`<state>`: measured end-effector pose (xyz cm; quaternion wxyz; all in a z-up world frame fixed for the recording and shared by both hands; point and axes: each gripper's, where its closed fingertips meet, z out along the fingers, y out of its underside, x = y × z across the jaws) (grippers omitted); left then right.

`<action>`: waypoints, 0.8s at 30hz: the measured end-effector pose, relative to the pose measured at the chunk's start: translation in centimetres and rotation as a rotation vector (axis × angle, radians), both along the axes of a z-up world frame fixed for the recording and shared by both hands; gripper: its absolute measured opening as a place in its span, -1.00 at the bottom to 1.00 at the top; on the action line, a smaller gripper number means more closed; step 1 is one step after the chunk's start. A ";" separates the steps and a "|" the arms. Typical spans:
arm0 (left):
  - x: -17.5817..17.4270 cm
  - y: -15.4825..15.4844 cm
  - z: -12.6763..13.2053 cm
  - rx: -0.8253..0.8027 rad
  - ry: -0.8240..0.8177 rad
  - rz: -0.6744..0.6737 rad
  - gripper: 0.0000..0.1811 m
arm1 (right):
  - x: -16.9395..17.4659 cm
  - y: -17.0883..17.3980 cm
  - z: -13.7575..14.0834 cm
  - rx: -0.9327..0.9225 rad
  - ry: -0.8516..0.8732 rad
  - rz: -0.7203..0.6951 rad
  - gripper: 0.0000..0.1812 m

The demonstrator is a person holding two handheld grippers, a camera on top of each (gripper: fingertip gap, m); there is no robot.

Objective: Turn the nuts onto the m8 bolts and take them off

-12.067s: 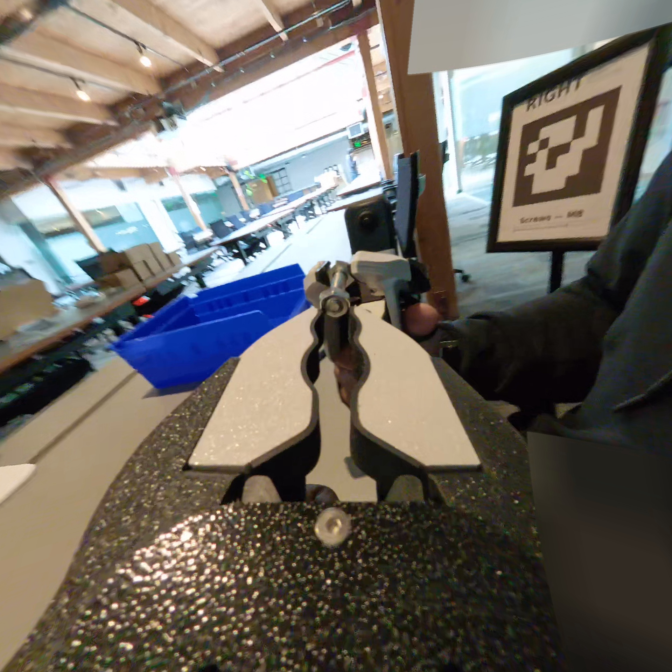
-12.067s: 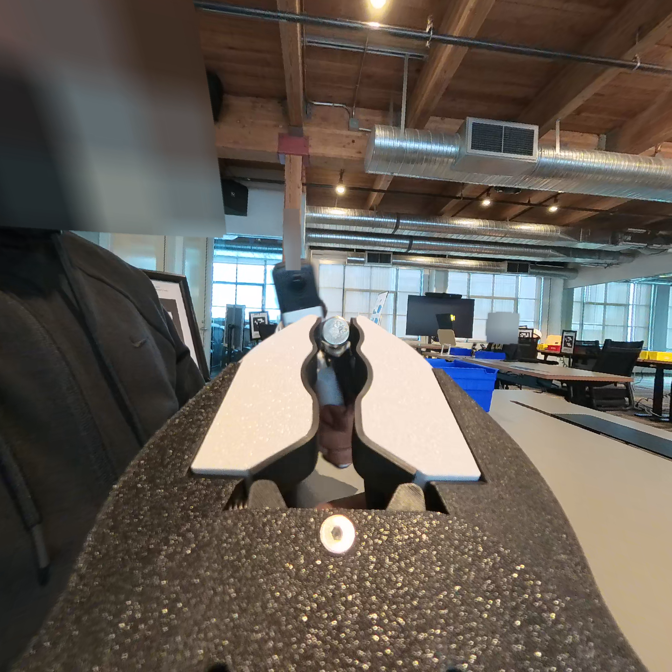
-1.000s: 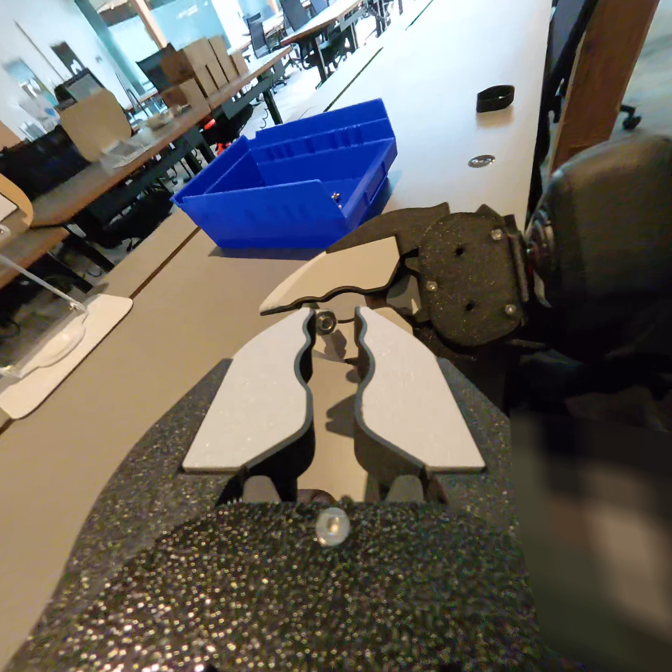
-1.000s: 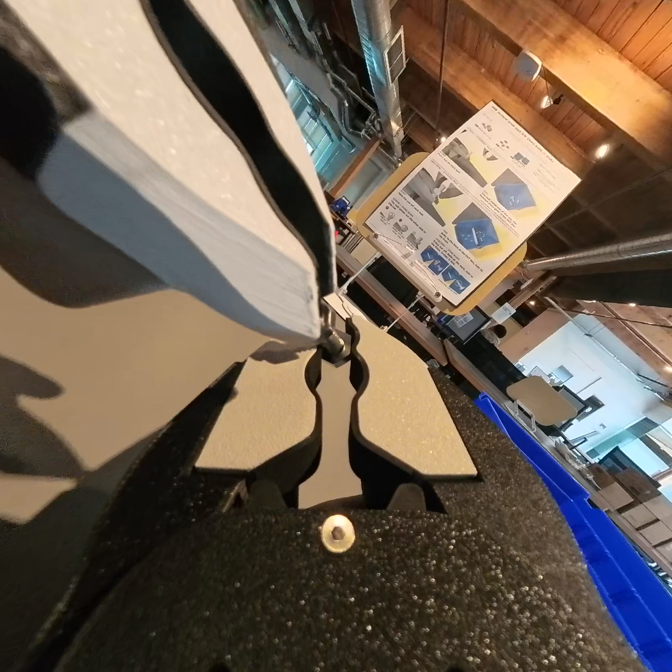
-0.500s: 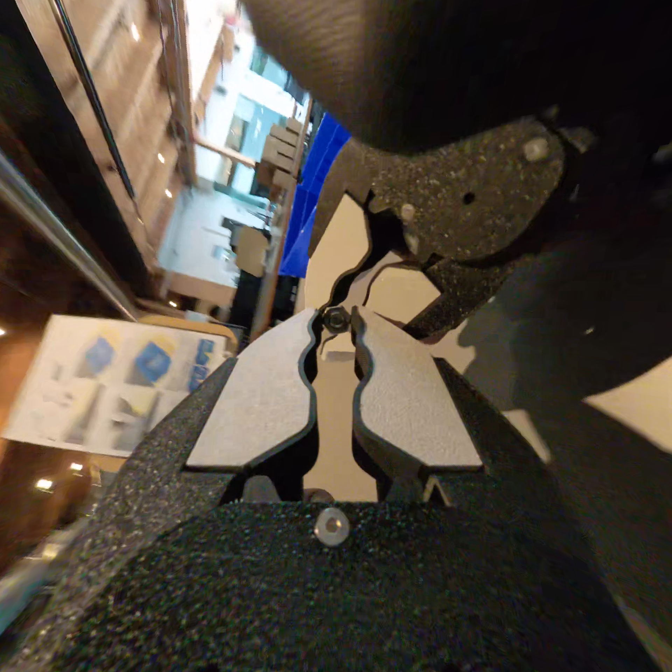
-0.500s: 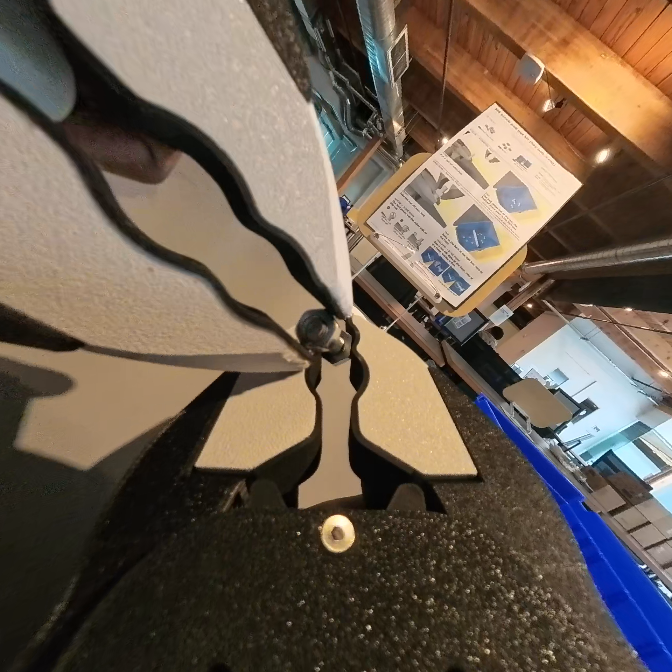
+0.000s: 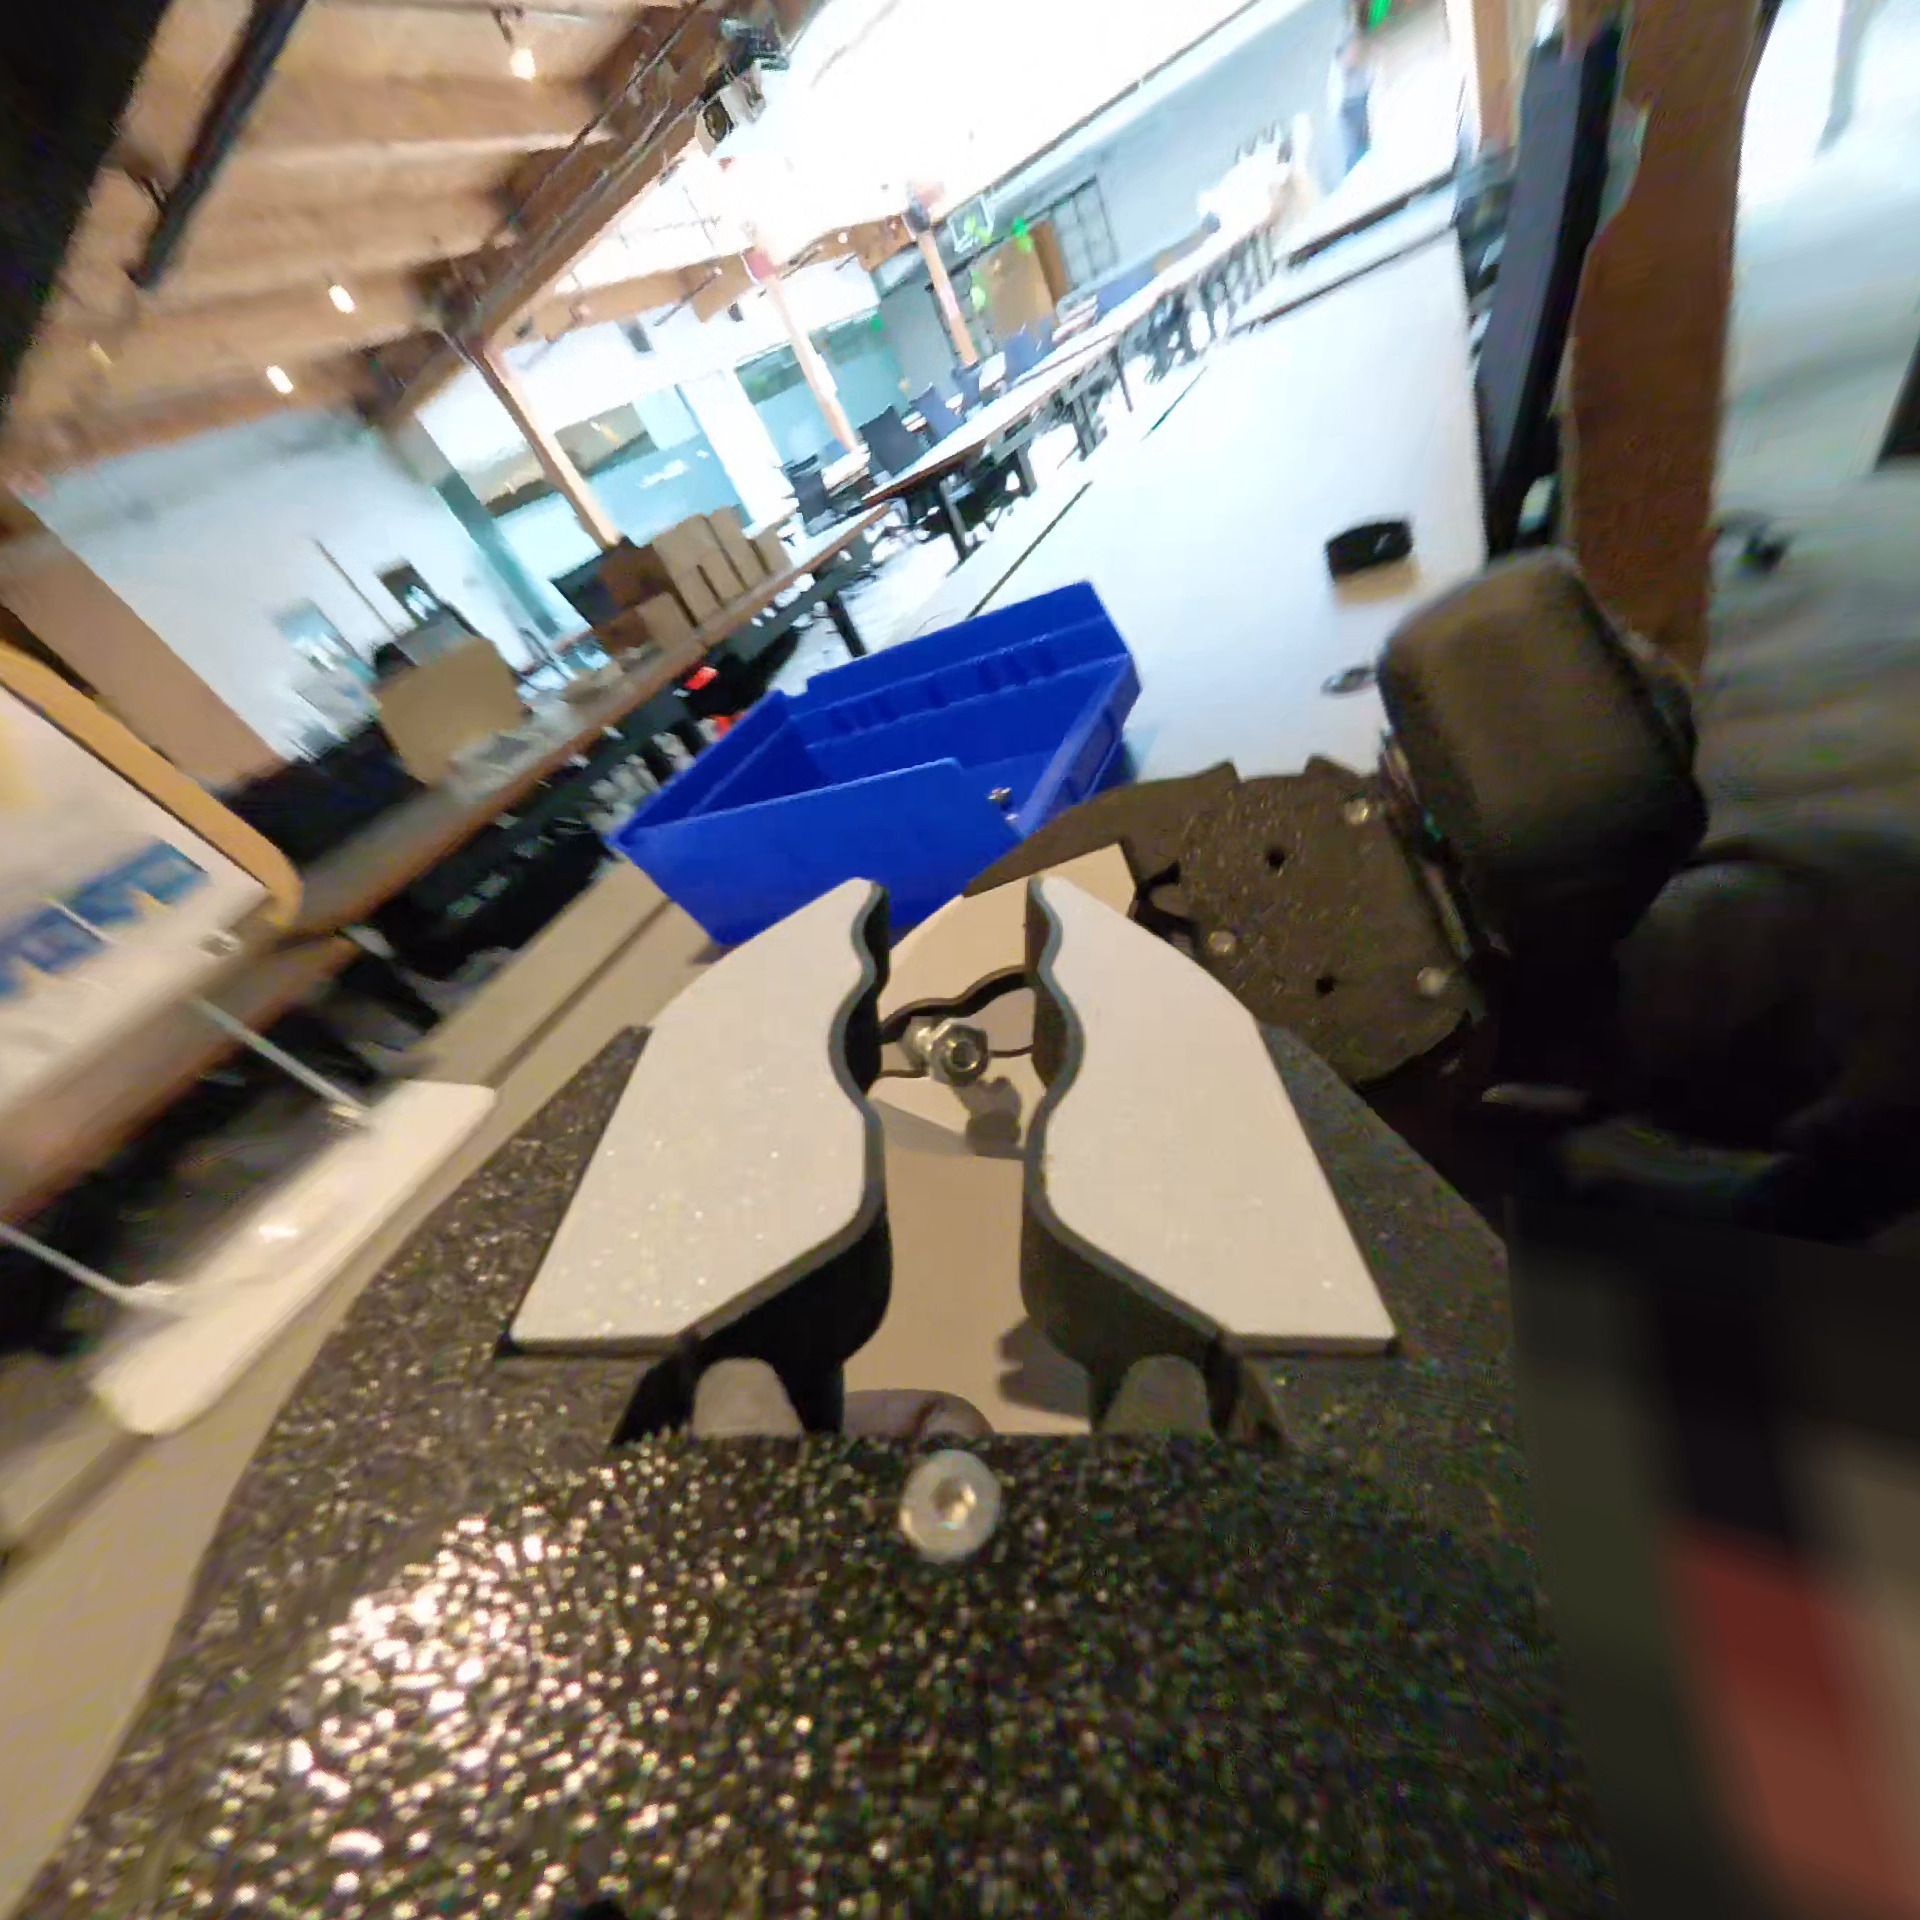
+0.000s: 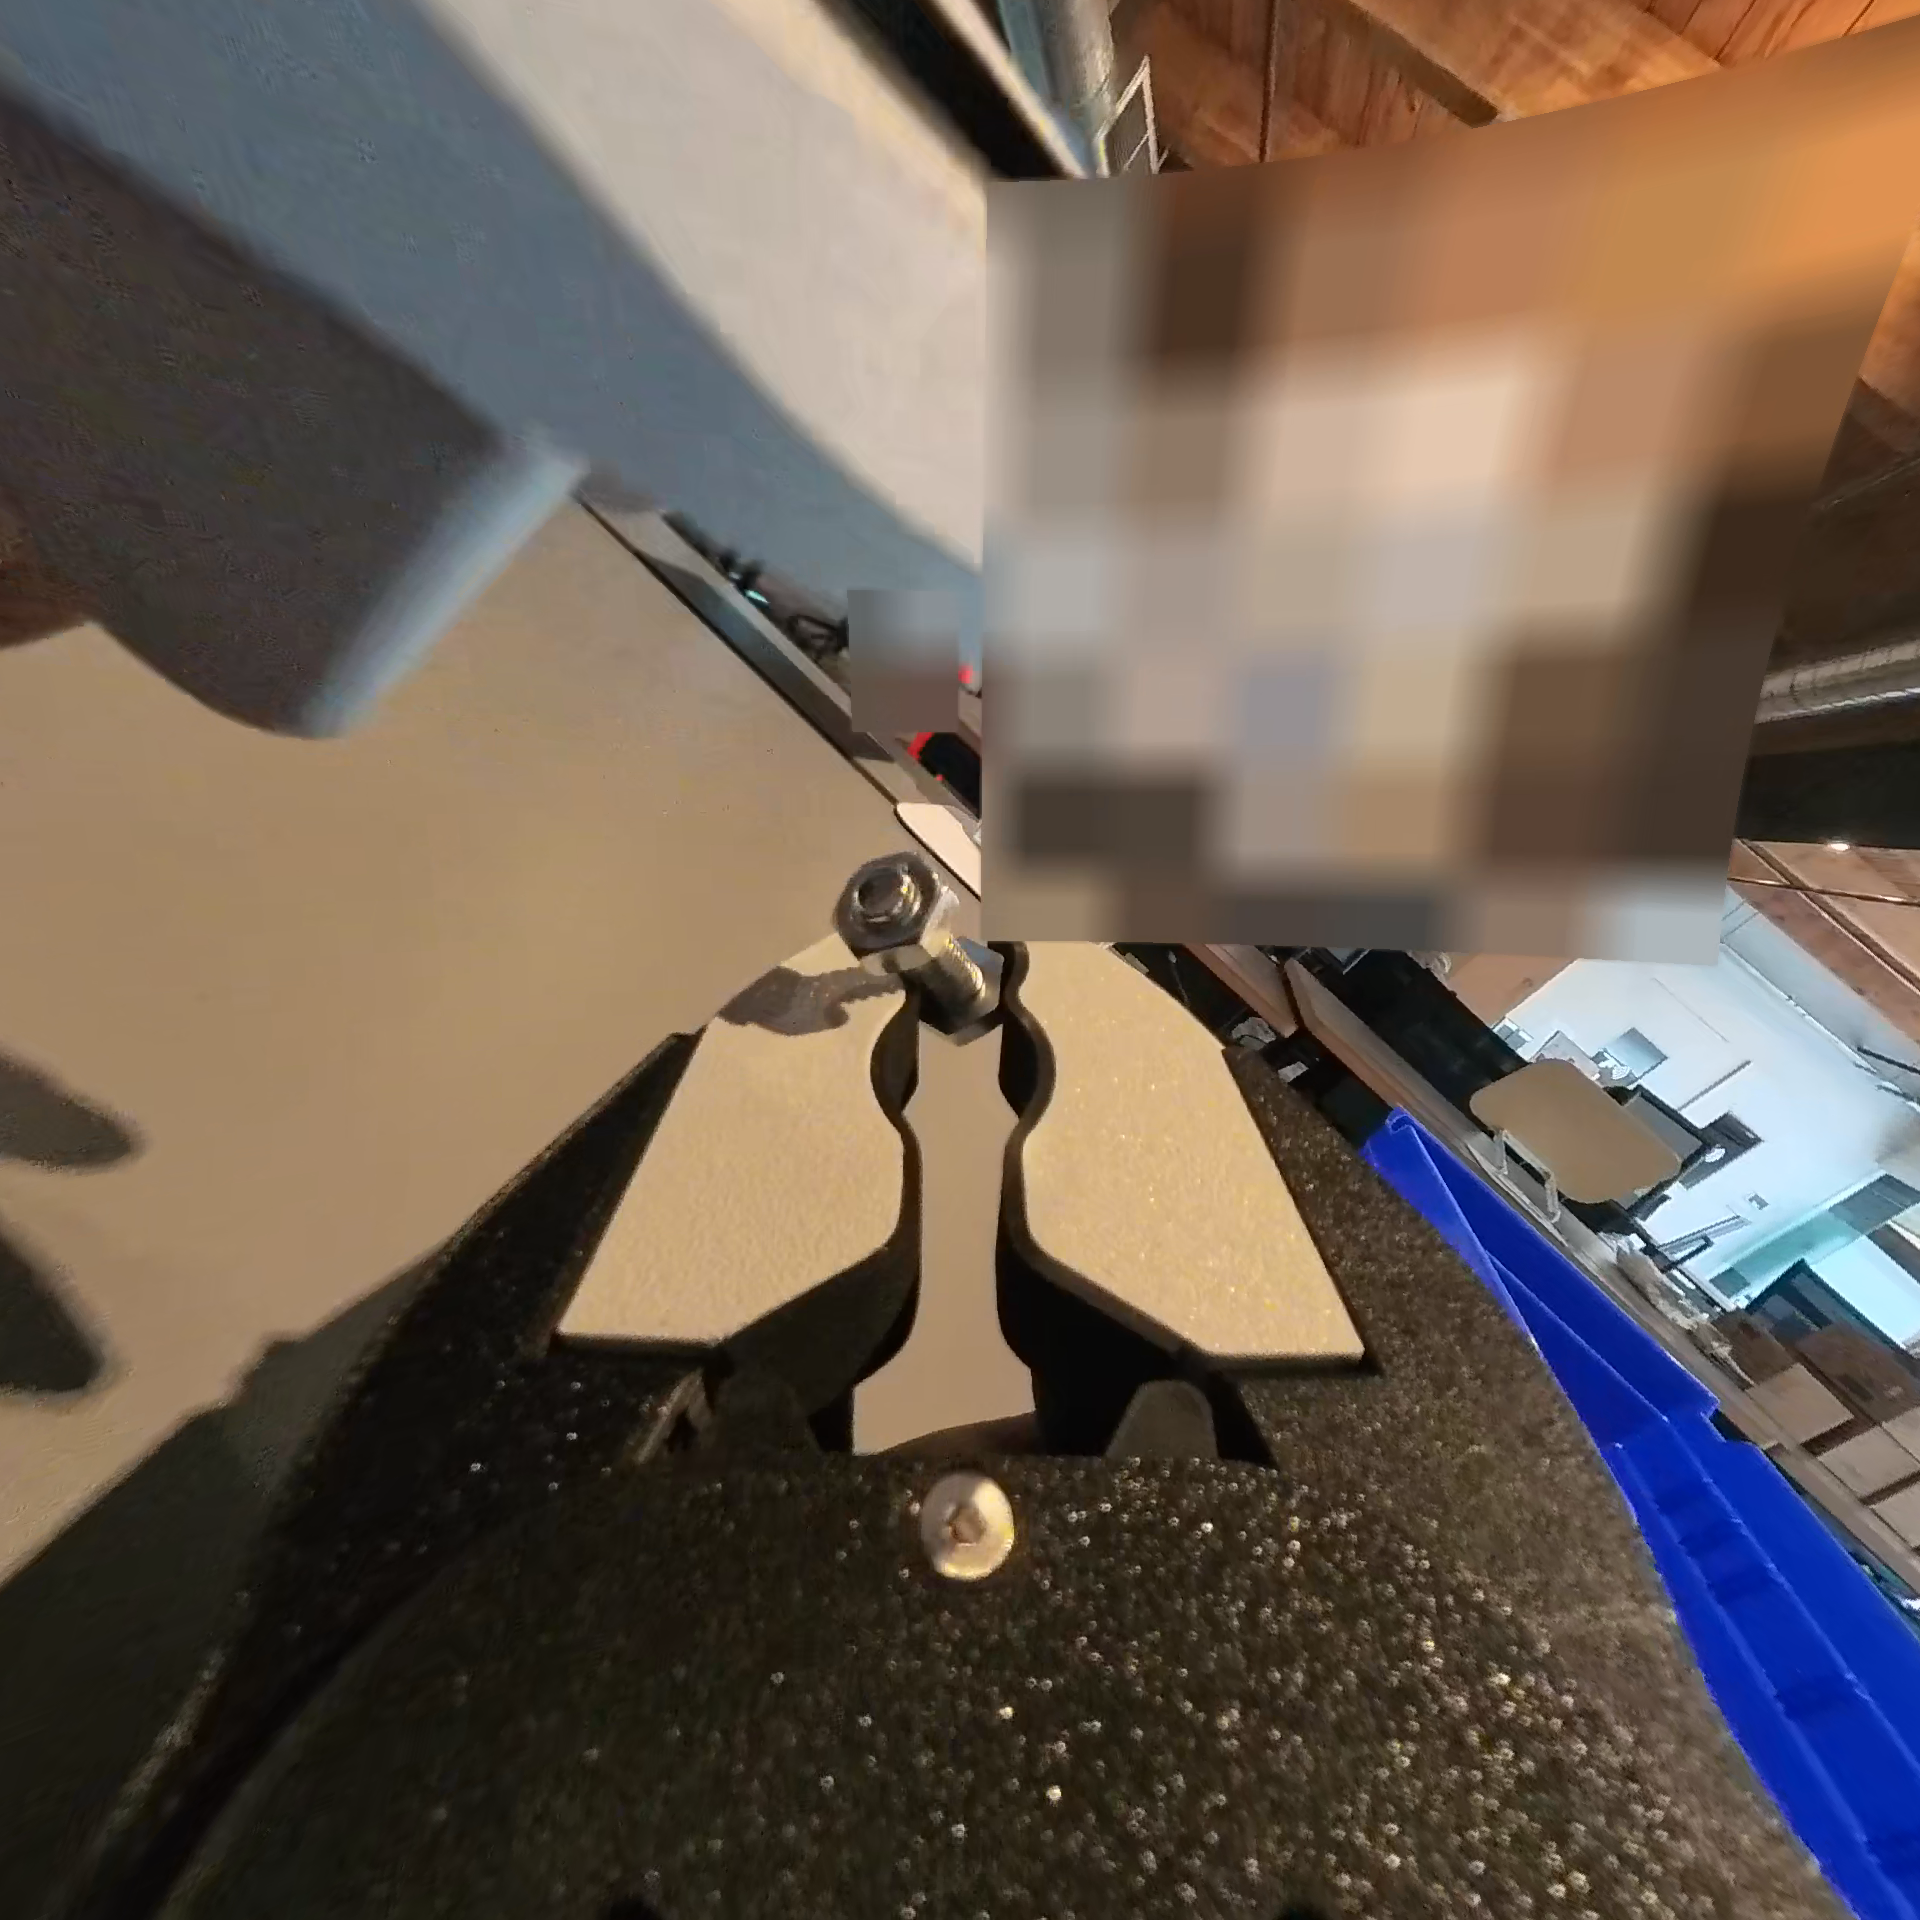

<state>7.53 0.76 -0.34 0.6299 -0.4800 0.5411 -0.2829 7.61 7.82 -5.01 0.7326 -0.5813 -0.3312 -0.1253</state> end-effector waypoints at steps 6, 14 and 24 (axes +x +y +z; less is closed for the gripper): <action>-0.8 2.1 0.2 -0.335 -0.126 0.021 -0.75 | 0.0 0.0 0.0 -0.003 -0.001 0.002 -0.89; -1.3 3.2 -0.4 -0.380 -0.141 0.050 -1.00 | 0.0 0.1 -0.1 -0.007 0.001 0.002 -0.89; -1.0 2.5 -2.6 -0.179 0.137 0.214 -1.00 | 0.3 0.3 -0.1 -0.013 0.006 -0.016 -0.89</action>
